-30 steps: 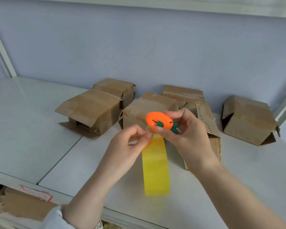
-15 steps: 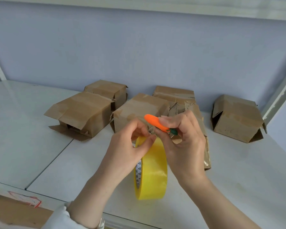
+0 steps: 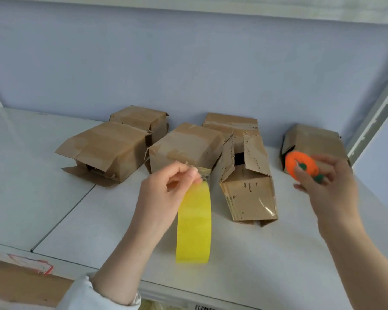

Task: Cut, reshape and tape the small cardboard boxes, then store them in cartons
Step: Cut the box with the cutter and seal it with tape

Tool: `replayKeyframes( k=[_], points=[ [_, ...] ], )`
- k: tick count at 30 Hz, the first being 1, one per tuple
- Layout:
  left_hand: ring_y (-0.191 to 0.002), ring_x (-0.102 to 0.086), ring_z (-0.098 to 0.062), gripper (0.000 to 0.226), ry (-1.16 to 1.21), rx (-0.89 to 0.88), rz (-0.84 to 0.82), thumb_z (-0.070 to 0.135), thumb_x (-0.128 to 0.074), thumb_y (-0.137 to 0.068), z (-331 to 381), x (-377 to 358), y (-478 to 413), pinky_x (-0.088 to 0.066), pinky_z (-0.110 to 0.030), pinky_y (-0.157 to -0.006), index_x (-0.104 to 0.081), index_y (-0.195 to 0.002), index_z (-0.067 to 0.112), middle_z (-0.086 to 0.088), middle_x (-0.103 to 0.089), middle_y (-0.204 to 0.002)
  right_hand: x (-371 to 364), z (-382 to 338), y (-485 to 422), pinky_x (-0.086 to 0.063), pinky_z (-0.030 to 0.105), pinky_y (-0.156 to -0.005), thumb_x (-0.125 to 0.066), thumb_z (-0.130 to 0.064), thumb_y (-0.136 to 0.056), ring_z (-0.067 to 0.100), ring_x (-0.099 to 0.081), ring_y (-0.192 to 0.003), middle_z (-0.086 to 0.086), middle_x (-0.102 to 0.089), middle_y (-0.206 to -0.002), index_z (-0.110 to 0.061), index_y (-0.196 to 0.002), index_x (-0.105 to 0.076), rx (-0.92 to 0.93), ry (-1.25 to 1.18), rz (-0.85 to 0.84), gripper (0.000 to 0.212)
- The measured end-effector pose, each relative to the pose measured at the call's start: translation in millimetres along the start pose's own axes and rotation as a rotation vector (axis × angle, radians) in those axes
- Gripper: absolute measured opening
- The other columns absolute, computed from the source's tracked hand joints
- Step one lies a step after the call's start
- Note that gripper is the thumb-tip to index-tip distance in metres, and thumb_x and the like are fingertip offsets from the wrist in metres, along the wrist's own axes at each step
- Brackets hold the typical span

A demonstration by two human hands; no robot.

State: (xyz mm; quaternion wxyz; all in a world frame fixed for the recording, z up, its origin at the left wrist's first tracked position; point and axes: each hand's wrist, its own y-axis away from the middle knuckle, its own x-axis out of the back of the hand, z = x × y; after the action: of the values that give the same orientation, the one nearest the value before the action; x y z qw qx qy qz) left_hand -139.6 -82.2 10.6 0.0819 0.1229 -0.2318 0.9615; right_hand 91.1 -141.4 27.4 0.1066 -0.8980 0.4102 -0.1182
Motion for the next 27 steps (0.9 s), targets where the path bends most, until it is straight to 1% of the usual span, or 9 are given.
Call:
replayKeyframes(
  k=[6,10,12,15,17,19,22,24,27],
  points=[
    [-0.082,-0.064,0.004,0.021,0.031,0.001,0.059,0.026,-0.052,-0.092,4,-5,3,-0.041,-0.004,-0.074,-0.07,-0.085,0.02,0.013,-0.071,-0.076,19,79,0,-0.043,0.031,-0.066,-0.068,-0.026,-0.084,0.024,-0.053,-0.088,0.006,-0.056,-0.102,-0.023,-0.115,-0.057,-0.254,0.536,-0.181,0.033],
    [-0.083,-0.064,0.005,0.02,0.068,0.029,0.124,0.028,-0.052,-0.092,6,-10,5,-0.04,-0.004,-0.076,-0.07,-0.084,0.024,0.012,-0.071,-0.071,24,80,0,-0.037,0.039,-0.095,-0.056,-0.039,-0.09,0.03,-0.033,-0.125,0.01,-0.048,-0.128,-0.021,-0.133,-0.049,-0.22,0.78,-0.203,0.047],
    [-0.081,-0.063,0.006,0.02,0.073,0.042,0.153,0.028,-0.053,-0.092,8,-11,6,-0.04,-0.003,-0.074,-0.069,-0.081,0.026,0.011,-0.07,-0.069,22,60,8,-0.028,0.032,-0.101,-0.056,-0.039,-0.089,0.025,-0.022,-0.133,0.008,-0.04,-0.139,-0.021,-0.136,-0.046,-0.007,0.648,-0.124,0.051],
    [-0.075,-0.062,0.007,0.021,0.08,0.062,0.203,0.027,-0.054,-0.092,12,-15,6,-0.038,0.0,-0.07,-0.069,-0.078,0.025,0.011,-0.07,-0.066,-5,11,16,-0.024,0.03,-0.104,-0.056,-0.049,-0.083,0.026,-0.029,-0.133,0.005,-0.046,-0.137,-0.02,-0.131,-0.053,0.616,0.497,-0.146,0.056],
    [-0.074,-0.062,0.007,0.021,0.093,0.079,0.225,0.026,-0.055,-0.092,17,-17,5,-0.038,0.0,-0.068,-0.069,-0.077,0.022,0.01,-0.069,-0.065,-32,0,12,-0.029,0.04,-0.106,-0.05,-0.051,-0.08,0.034,-0.035,-0.133,0.009,-0.05,-0.137,-0.02,-0.128,-0.057,0.867,0.635,-0.294,0.057],
    [-0.074,-0.063,0.006,0.021,0.12,0.087,0.244,0.027,-0.056,-0.091,23,-16,1,-0.039,-0.002,-0.069,-0.069,-0.075,0.022,0.008,-0.069,-0.064,-46,1,5,-0.035,0.046,-0.101,-0.043,-0.054,-0.076,0.034,-0.046,-0.129,0.007,-0.057,-0.131,-0.022,-0.12,-0.063,0.97,0.82,-0.412,0.058],
    [-0.075,-0.062,0.004,0.021,0.176,0.103,0.25,0.032,-0.057,-0.089,37,-14,-4,-0.042,-0.006,-0.072,-0.07,-0.073,0.028,0.007,-0.07,-0.064,-31,18,-5,-0.047,0.044,-0.092,-0.041,-0.057,-0.075,0.024,-0.064,-0.107,0.0,-0.068,-0.109,-0.021,-0.102,-0.07,0.901,0.925,-0.507,0.054],
    [-0.071,-0.062,0.001,0.022,0.233,0.121,0.228,0.035,-0.058,-0.088,54,-16,-16,-0.045,-0.015,-0.078,-0.07,-0.071,0.029,0.007,-0.07,-0.063,-12,20,-8,-0.046,0.038,-0.096,-0.034,-0.07,-0.077,0.016,-0.058,-0.117,-0.006,-0.062,-0.124,-0.026,-0.116,-0.064,0.799,0.903,-0.509,0.066],
    [-0.073,-0.063,-0.007,0.023,0.308,0.131,0.146,0.037,-0.057,-0.088,79,-27,-42,-0.046,-0.029,-0.081,-0.072,-0.071,0.03,0.006,-0.071,-0.066,7,17,-13,-0.033,0.025,-0.103,-0.022,-0.084,-0.068,0.008,-0.037,-0.133,-0.015,-0.039,-0.145,-0.038,-0.142,-0.03,0.613,0.901,-0.64,0.087]
  ],
)
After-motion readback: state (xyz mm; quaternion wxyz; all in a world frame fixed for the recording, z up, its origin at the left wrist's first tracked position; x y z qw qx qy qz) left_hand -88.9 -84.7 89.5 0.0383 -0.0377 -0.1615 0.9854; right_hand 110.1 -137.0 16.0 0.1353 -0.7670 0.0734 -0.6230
